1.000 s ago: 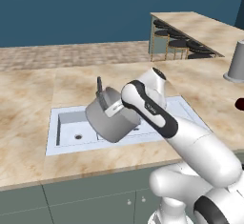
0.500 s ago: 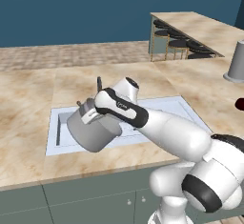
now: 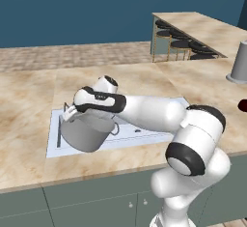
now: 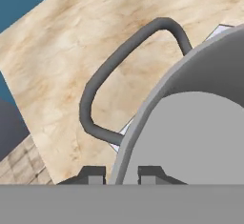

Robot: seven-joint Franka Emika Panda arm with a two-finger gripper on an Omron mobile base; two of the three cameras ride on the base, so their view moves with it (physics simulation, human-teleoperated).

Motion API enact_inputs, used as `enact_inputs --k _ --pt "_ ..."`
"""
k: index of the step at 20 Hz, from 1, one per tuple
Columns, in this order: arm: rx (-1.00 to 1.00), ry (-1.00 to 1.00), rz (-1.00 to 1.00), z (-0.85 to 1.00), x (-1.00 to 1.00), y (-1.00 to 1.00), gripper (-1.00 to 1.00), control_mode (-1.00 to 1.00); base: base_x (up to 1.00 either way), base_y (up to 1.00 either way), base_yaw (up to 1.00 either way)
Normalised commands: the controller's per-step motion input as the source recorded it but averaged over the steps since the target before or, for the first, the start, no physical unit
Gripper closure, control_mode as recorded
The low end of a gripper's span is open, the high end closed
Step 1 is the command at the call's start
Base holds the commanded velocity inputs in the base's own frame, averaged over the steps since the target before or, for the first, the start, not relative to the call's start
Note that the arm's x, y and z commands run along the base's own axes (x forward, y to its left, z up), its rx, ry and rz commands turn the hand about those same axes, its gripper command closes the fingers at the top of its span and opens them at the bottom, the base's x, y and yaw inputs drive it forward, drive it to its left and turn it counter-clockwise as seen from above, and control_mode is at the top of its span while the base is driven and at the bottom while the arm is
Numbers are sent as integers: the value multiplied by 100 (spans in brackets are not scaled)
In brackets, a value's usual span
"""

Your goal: Place the pot in the left basin and the mug in the right basin of the sink.

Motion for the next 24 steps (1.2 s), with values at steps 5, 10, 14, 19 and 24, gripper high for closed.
enact_inputs --k 5,10,14,19,24 --pt "-6 0 -3 0 46 52 100 -100 0 0 0" --pt "-6 0 -5 0 37 38 100 -100 0 0 0" --pt "-8 0 -6 0 27 29 100 -100 0 0 0" --pt "-9 0 -8 0 32 16 100 -100 0 0 0" --pt "-11 0 -9 0 39 12 100 -100 0 0 0"
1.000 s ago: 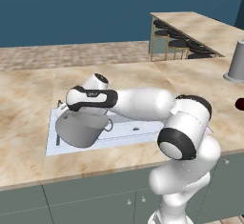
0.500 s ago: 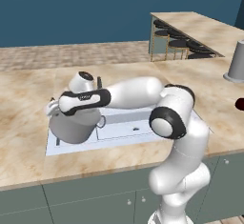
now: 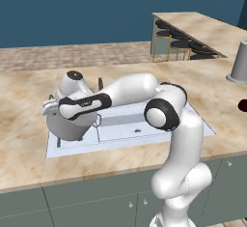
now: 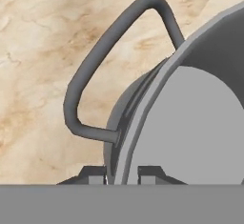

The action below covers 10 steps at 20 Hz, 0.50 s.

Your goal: Place the pot in the left basin and the mug in the right basin of the sink.

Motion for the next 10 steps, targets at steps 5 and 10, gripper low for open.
enact_inputs --k 5,10 --pt "-13 0 -8 -15 36 14 100 -100 0 0 0" --pt "-15 3 -6 -49 19 15 100 -100 0 0 0"
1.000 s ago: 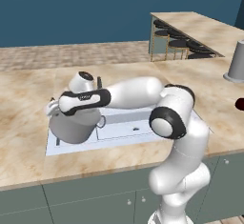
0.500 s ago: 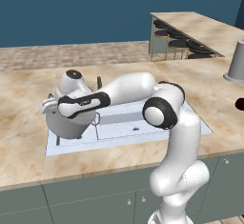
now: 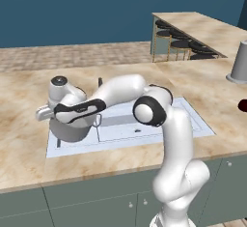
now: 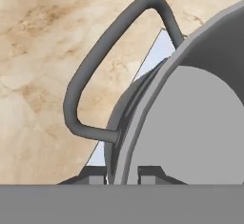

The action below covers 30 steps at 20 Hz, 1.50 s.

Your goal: Place the pot in the left basin and the mug in the right basin of the sink.

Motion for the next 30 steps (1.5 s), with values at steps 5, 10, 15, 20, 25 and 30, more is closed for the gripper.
enact_inputs --k 5,10,15,20,25,30 --pt "-14 2 -1 -76 0 19 100 -100 0 0 0" --pt "-9 0 -1 -67 0 4 100 -100 0 0 0" --pt "-1 0 -3 -66 0 0 100 -100 0 0 0" --pt "0 0 -6 -60 -3 0 100 -100 0 0 0" --pt "0 0 -7 -59 0 0 100 -100 0 0 0" --pt "0 0 -7 -63 -6 -4 100 -100 0 0 0"
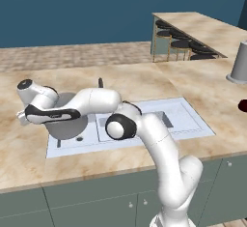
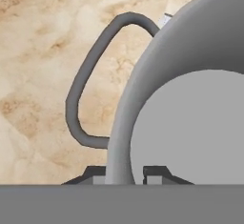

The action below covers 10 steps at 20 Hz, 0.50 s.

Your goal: Place the pot in the left basin and the mug in the right basin of the sink.

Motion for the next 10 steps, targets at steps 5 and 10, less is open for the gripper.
enact_inputs --k 5,10 --pt "1 0 -7 -58 -26 -40 100 -100 0 0 0" --pt "4 0 -6 -51 -26 -73 100 -100 0 0 0"
